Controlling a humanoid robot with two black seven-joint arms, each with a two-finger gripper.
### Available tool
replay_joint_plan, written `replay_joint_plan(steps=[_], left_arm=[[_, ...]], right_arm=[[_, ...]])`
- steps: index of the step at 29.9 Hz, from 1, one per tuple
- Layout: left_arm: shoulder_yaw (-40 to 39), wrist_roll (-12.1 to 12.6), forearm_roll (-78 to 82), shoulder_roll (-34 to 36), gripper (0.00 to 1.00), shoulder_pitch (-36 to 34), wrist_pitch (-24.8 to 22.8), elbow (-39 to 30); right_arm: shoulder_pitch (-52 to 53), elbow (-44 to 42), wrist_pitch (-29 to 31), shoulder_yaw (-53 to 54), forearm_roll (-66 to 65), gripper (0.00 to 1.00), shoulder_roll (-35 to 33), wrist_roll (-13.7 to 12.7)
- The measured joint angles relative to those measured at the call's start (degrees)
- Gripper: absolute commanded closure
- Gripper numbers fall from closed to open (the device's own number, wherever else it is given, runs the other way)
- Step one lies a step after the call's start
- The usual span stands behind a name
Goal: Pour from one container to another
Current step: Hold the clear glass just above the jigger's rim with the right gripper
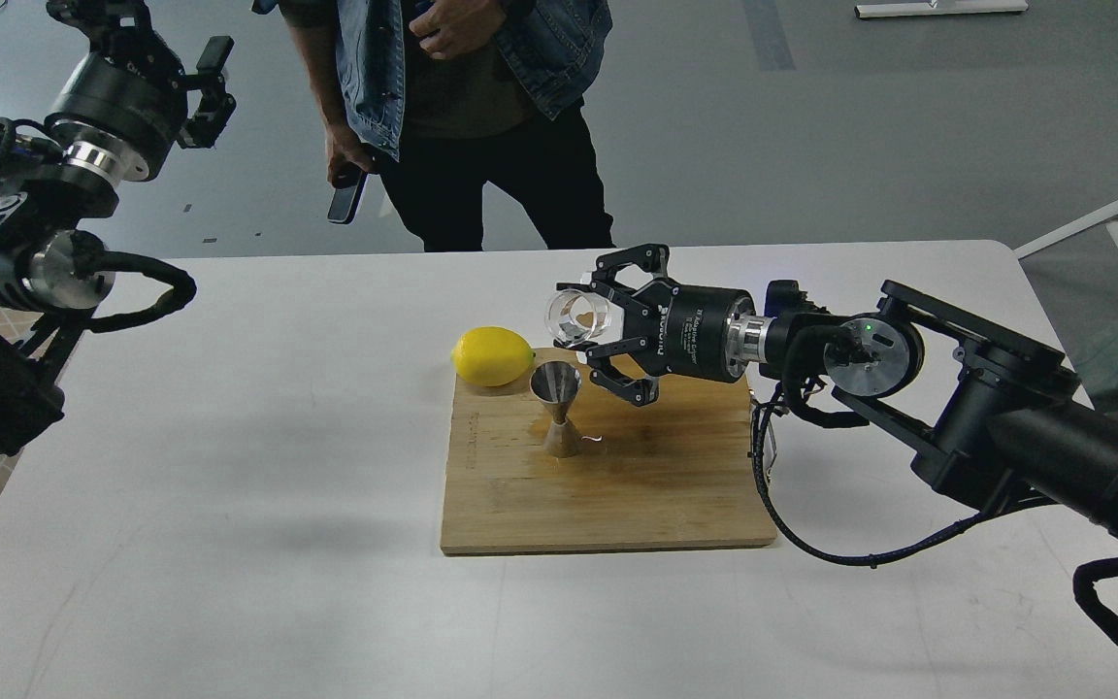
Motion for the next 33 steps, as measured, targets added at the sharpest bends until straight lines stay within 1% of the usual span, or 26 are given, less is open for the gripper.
replay_joint_plan(steps=[33], left_arm=[[0.13,0.08,0.14,-0.09,0.02,-0.34,0.27,0.16]], right_arm=[[0.2,0.1,1.17,-0.07,-2.1,0.58,-1.04,-0.01]])
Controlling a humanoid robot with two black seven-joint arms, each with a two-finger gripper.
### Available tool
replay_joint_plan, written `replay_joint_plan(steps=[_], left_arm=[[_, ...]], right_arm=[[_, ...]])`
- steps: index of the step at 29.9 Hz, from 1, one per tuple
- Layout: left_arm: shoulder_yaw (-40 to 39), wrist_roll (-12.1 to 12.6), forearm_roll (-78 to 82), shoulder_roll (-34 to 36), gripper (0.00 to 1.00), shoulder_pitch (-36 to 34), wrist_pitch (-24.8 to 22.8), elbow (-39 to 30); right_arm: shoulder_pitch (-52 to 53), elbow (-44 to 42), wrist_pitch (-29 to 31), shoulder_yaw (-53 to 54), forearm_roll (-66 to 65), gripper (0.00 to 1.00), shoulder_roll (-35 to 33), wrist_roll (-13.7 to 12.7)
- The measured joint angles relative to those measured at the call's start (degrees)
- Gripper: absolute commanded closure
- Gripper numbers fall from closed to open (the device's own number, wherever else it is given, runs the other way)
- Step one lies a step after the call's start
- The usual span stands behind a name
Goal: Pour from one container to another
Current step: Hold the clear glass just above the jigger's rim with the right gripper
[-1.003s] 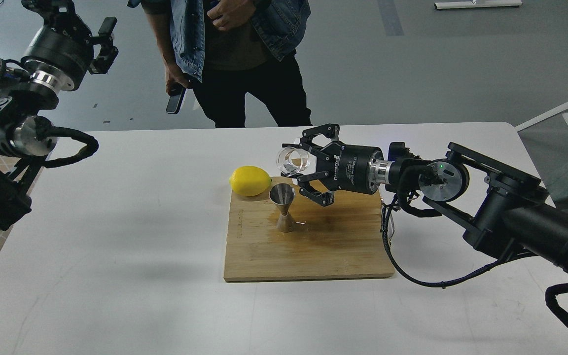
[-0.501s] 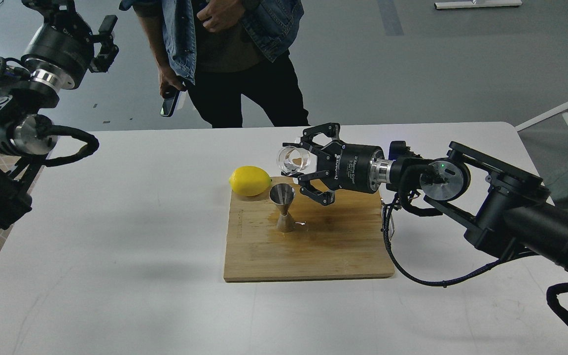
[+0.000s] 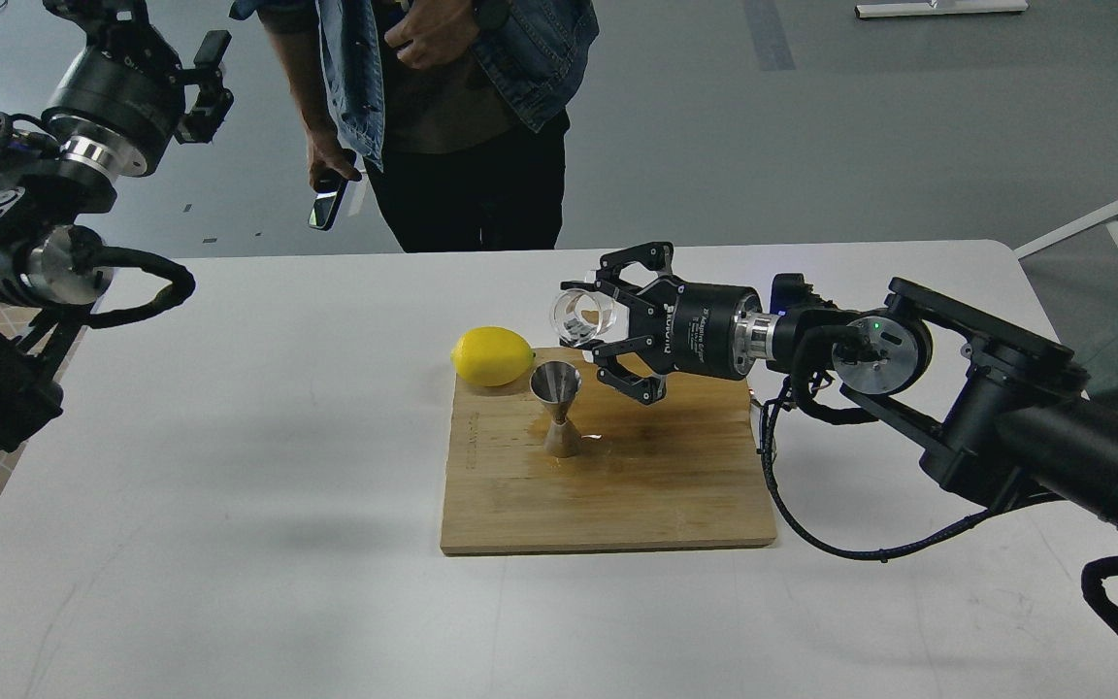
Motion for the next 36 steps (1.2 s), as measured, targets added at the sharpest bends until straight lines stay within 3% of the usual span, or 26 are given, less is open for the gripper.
replay_joint_plan(steps=[36], left_arm=[[-0.05,0.01,-0.05,0.09,0.02,-0.38,-0.08,0.09]], right_arm=[[0.11,0.17,1.17,-0.01,-2.29,0.57,-0.19,0.01]])
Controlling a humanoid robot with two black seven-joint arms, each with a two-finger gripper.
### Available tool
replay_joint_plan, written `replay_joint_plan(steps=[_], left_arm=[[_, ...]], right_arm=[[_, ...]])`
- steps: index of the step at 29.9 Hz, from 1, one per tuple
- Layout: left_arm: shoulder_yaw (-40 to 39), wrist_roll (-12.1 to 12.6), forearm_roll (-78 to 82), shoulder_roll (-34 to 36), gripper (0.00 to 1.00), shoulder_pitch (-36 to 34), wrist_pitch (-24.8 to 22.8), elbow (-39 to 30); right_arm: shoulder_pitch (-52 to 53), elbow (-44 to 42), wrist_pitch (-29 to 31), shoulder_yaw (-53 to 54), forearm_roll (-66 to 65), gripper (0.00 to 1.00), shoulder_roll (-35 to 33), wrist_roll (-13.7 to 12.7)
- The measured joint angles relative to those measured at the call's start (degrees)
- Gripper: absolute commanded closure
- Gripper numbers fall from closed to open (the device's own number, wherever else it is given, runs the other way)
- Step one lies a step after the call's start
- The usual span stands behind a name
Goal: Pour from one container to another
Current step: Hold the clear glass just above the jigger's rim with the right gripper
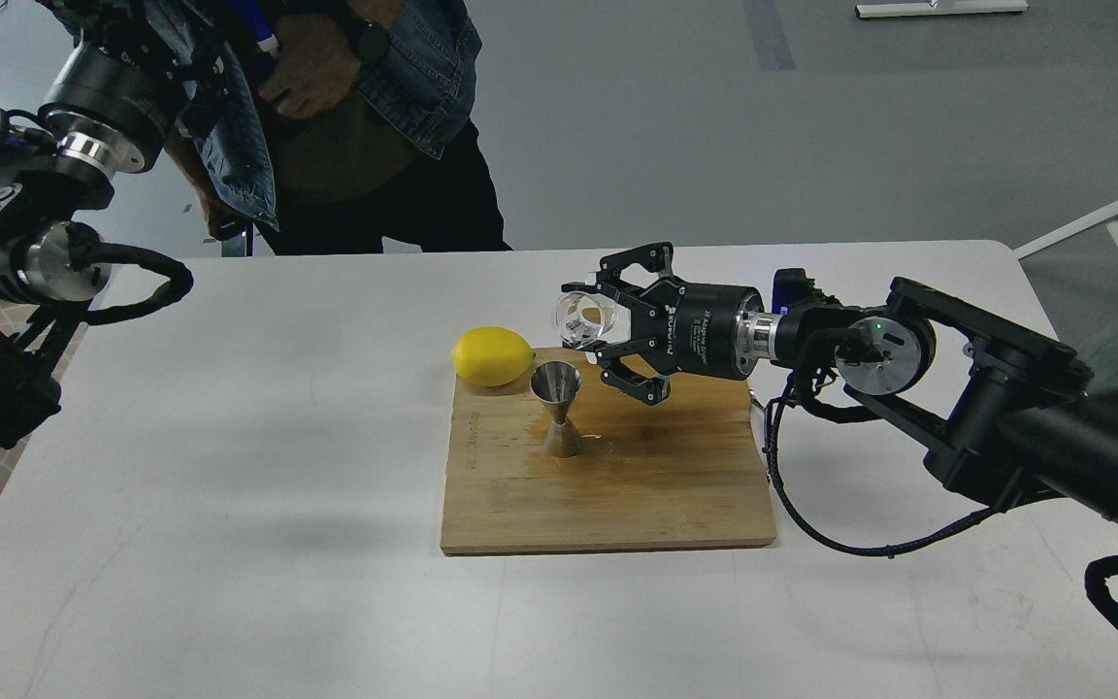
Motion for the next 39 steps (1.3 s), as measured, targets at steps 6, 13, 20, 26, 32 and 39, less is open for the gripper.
replay_joint_plan(steps=[6,13,20,26,32,39], left_arm=[[0.0,0.0,-0.03,-0.05,0.02,-0.01,0.0,0.03],[0.0,0.0,-0.03,-0.09,0.02,-0.07,0.0,0.03],[0.0,0.0,-0.04,-0.09,0.02,-0.07,0.0,0.03],[0.0,0.05,-0.05,-0.01,0.02,-0.07,0.0,0.03],[0.0,0.05,-0.05,-0.01,0.02,-0.09,0.0,0.03],[0.0,0.04,-0.05,-0.01,0.02,-0.23,0.0,0.03]], right_arm=[[-0.05,-0.05,0.11,0.01,0.0,0.57,0.01,0.07],[0.29,-0.06,0.13,0.04,-0.09,0.57,0.01,0.09],[0.53,-0.01,0.77,0.04,-0.19,0.57,-0.07,0.09],[0.77,-0.01,0.9,0.04,-1.0,0.57,0.0,0.09],[0.76,-0.01,0.94,0.0,-1.31,0.57,0.01,0.09],[0.7,-0.01,1.32,0.0,-1.58,0.57,0.01,0.09]])
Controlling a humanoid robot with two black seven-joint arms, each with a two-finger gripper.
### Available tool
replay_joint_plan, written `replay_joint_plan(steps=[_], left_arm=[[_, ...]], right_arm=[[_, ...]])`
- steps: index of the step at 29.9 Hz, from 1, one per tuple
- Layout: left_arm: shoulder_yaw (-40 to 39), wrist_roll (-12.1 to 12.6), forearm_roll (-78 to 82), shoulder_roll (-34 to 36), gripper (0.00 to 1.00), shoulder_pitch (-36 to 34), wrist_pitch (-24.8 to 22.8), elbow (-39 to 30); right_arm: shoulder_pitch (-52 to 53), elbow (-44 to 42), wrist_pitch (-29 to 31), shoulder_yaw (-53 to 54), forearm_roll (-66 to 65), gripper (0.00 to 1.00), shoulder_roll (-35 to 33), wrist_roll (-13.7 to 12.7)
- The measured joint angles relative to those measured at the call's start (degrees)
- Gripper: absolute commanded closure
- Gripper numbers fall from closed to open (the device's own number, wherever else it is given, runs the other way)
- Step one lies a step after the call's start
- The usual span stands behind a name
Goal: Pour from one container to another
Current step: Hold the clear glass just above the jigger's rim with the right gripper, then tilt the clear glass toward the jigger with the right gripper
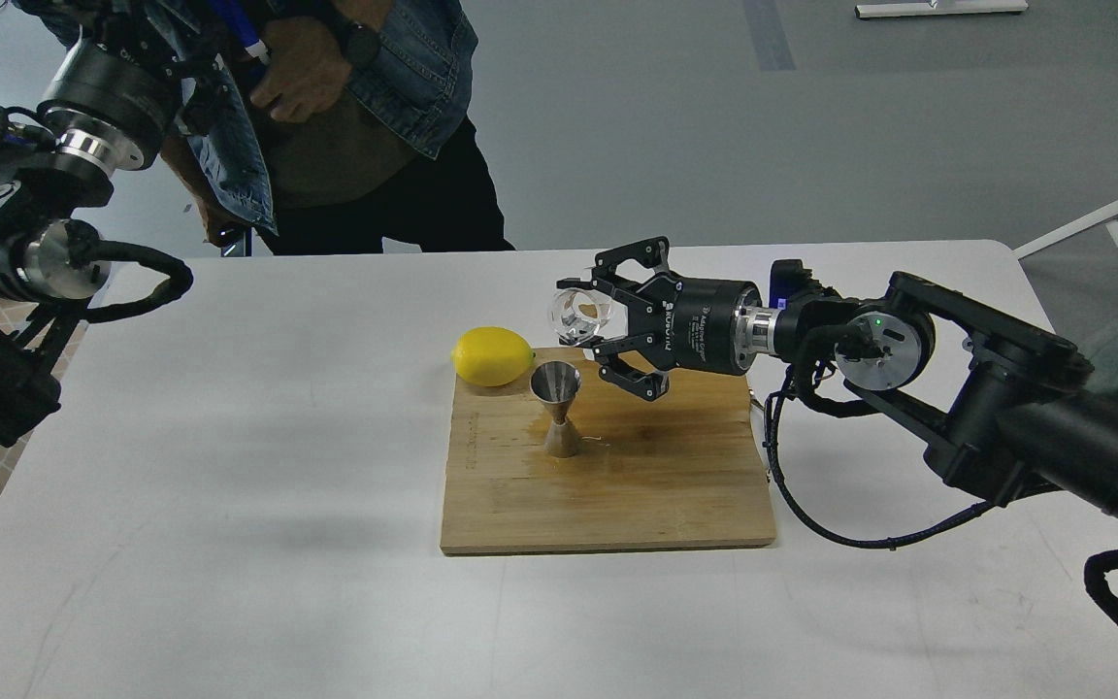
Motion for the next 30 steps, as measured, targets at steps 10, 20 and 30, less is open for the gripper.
replay_joint_plan(steps=[10,20,30], left_arm=[[0.0,0.0,0.0,0.0,0.02,0.0,0.0,0.08],[0.0,0.05,0.0,0.06,0.02,0.0,0.0,0.17],[0.02,0.05,-0.08,0.14,0.02,0.0,-0.08,0.18]], right_arm=[[0.0,0.0,0.51,0.0,-0.12,0.57,0.01,0.0],[0.42,0.0,0.58,-1.28,-1.31,0.57,0.16,0.16],[0.38,-0.03,1.34,-1.43,-1.41,0.57,0.08,0.32]])
